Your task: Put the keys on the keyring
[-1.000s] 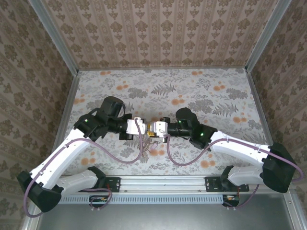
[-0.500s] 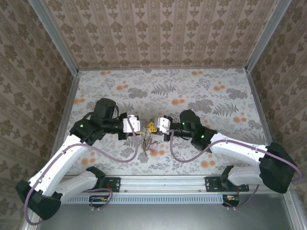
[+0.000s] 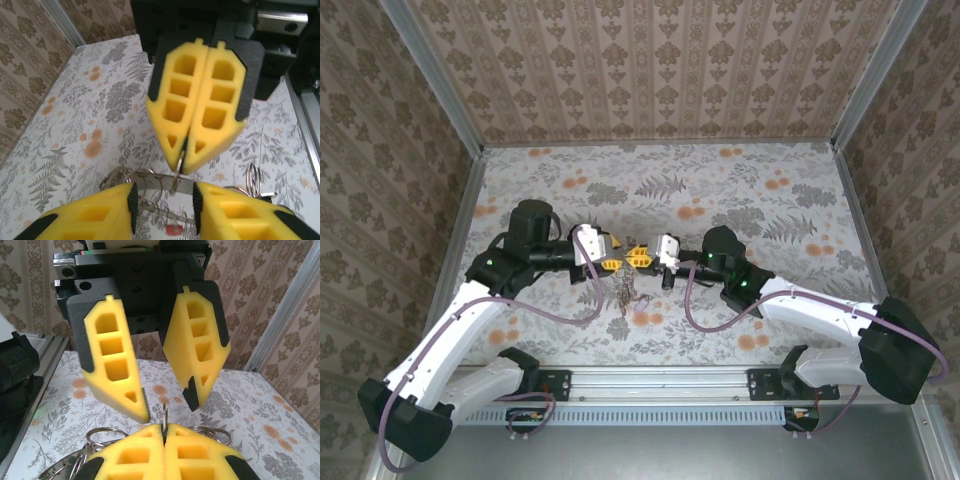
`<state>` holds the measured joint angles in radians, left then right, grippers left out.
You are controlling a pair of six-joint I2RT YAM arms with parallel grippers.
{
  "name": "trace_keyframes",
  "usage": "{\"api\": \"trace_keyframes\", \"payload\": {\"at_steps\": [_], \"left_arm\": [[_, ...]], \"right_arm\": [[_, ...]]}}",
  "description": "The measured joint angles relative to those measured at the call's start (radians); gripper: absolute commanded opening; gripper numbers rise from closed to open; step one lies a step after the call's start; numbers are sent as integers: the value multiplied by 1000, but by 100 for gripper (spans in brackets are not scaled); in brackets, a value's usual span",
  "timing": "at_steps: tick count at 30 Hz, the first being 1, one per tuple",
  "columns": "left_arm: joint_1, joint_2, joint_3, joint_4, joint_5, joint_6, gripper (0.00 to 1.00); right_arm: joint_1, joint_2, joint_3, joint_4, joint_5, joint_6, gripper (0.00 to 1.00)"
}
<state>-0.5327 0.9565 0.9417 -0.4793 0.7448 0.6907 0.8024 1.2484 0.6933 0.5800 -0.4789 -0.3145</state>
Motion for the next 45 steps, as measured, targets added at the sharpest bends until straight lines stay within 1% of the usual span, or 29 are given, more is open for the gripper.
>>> {"api": "trace_keyframes", "payload": {"at_steps": [1, 4, 11, 15, 17, 19, 20, 25, 28, 33, 36, 39, 41, 43, 45], "left_arm": [[0, 0, 0, 8, 5, -5, 27], [3, 0, 0, 20, 17, -13, 26], [3, 4, -21, 52, 35, -30, 27], [5, 4, -31, 71, 42, -47, 19], [5, 4, -32, 83, 46, -52, 19], [5, 4, -32, 96, 49, -63, 24], [5, 4, -32, 100, 49, -69, 24], [11, 4, -31, 107, 64, -79, 16], [12, 5, -27, 106, 71, -78, 14], [18, 9, -27, 113, 88, -97, 15], [19, 13, -27, 128, 97, -128, 19], [24, 18, -27, 140, 108, -164, 19], [24, 21, -27, 143, 113, -177, 17], [24, 24, -27, 139, 117, -183, 16], [24, 33, -23, 120, 119, -182, 19]], "right_arm": [[0, 0, 0, 0, 0, 3, 0], [0, 0, 0, 9, 0, 9, 0], [-1, 0, 0, 60, 0, 45, 0], [-4, 0, -2, 84, 0, 68, 0], [-5, 0, -3, 90, 0, 76, 0], [-6, 0, -3, 98, 0, 83, 0], [-7, 0, -3, 101, 0, 84, 0], [-7, 0, -3, 112, 0, 84, 0], [-7, 0, -3, 114, 0, 87, 0], [-8, 0, -3, 119, 0, 87, 0], [-10, 0, -3, 121, 0, 86, 0], [-11, 0, -3, 125, 1, 82, 0], [-11, 0, -3, 124, 1, 75, 0], [-10, -3, -2, 112, 5, 53, 0], [-7, -9, -2, 85, 8, 27, 0]]}}
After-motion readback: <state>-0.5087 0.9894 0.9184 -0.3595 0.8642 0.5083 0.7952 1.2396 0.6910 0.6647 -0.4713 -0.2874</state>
